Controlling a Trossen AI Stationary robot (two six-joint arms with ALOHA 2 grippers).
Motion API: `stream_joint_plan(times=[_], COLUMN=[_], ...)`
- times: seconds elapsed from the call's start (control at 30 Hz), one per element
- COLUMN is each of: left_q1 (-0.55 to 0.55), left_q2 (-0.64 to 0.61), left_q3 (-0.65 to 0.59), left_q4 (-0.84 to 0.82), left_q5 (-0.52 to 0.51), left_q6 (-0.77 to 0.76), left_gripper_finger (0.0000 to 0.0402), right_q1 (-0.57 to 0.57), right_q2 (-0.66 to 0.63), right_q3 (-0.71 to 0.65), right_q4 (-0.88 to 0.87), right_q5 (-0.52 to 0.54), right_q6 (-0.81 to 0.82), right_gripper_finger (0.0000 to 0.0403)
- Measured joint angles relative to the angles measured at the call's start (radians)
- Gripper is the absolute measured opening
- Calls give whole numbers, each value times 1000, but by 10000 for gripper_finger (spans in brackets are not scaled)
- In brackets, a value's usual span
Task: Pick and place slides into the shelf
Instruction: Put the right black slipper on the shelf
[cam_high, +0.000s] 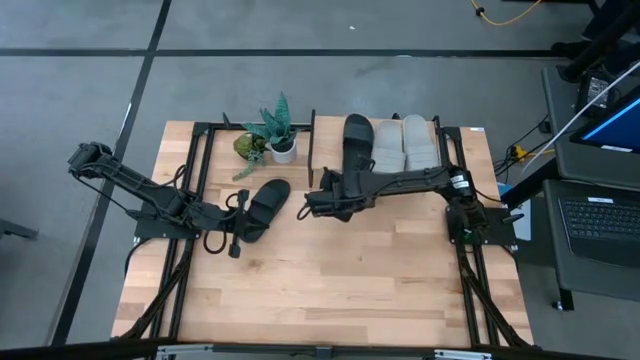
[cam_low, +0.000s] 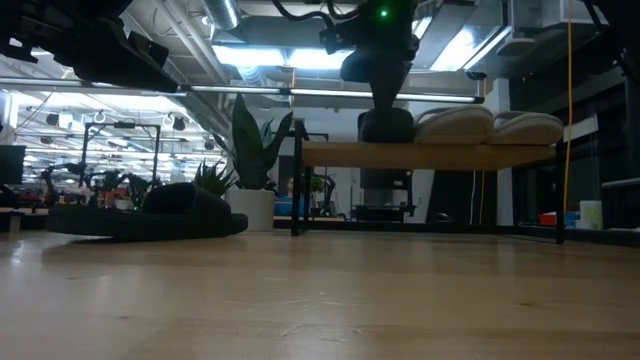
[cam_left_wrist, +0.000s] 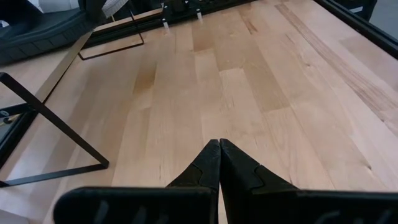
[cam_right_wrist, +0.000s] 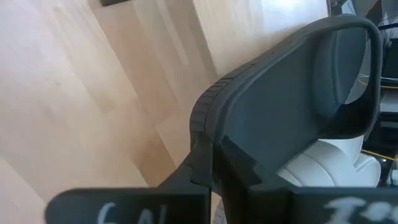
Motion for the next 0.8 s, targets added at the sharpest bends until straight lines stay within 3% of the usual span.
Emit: stream_joint_plan(times=[0.8], left_q1=[0], left_q2=[0], left_q3=[0], left_q4=[-8], left_q5=[0], left_q6=[1], left_gripper_finger=[0], right_q1=[-65], right_q2=[0], right_q3=[0], right_q4=[1], right_q5=[-6], right_q6=[-80], right_gripper_finger=[12])
